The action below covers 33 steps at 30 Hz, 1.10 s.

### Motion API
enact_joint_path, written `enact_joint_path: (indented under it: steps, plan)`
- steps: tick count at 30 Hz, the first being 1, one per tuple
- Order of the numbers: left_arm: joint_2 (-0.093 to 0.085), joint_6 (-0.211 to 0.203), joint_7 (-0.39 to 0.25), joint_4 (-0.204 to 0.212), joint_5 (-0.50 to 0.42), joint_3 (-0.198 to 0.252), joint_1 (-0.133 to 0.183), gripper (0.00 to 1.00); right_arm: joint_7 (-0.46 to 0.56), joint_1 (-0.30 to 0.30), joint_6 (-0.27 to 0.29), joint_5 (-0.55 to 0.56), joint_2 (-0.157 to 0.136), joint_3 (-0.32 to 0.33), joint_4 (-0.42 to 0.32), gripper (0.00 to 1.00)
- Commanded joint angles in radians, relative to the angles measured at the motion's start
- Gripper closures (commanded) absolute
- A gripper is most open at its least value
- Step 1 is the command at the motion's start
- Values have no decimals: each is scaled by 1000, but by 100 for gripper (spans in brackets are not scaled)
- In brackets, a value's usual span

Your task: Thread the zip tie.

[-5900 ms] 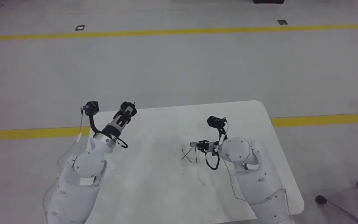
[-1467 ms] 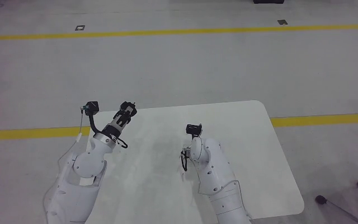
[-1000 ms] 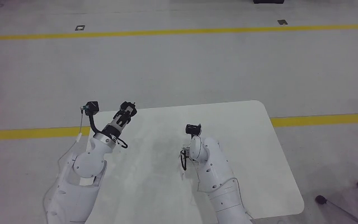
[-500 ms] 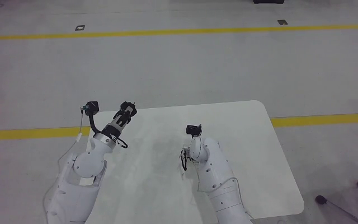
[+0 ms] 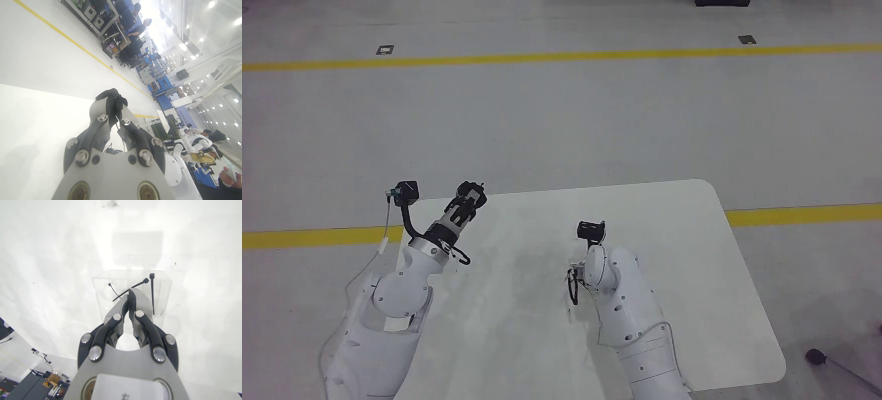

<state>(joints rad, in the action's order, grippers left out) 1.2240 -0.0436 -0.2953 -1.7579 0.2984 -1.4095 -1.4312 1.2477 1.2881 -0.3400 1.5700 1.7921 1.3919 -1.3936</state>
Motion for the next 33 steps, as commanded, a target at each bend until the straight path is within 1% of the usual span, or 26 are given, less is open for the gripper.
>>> enact_joint_path:
  steps: [1,6,7,8,9,10,15,20,26,33]
  plan:
    - [0,0,0,0,0,0,0,100,4,11,0,0,-3,-3,-23,100]
    - [0,0,0,0,0,0,0,100,20,25,0,0,-7,-6,-42,100]
    - [0,0,0,0,0,0,0,100,23,24,0,0,-7,-4,-40,80]
    - [0,0,0,0,0,0,0,100,24,22,0,0,-6,-3,-34,72]
    - [0,0,0,0,0,0,0,100,23,20,0,0,-5,-2,-28,67]
    - [0,0,0,0,0,0,0,100,22,16,0,0,-4,-1,-22,65]
    - [0,0,0,0,0,0,0,100,18,-6,0,0,1,5,19,62]
    - [0,0,0,0,0,0,0,100,15,-25,0,-7,6,13,50,62]
    - [0,0,0,0,0,0,0,100,2,-40,0,-16,10,17,75,65]
    - [0,0,0,0,0,0,0,100,-16,-54,0,-20,13,23,105,66]
